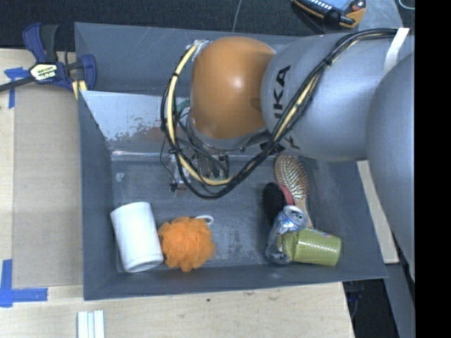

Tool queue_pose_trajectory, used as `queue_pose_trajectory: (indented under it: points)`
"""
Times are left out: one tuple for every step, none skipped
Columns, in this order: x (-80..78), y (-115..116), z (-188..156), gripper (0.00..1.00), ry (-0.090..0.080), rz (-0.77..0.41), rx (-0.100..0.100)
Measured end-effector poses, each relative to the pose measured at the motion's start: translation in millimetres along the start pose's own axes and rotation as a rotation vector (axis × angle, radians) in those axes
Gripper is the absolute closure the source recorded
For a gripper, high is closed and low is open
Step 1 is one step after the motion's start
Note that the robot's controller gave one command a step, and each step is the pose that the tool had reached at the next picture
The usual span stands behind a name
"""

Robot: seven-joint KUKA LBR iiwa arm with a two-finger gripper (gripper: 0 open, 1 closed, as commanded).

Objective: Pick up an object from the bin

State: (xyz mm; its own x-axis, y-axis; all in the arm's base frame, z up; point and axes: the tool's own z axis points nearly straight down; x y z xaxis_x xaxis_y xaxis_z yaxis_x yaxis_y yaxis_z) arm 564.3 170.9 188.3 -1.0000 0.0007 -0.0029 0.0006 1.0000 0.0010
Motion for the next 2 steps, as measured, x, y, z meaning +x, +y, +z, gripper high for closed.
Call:
queue_pose_trajectory:
  points:
    - [-42.7, -33.2, 67.1, 1.00, 0.001, 0.035, 0.002]
    - [-24.6, -60.4, 118.7, 1.00, 0.001, 0.007, 0.003]
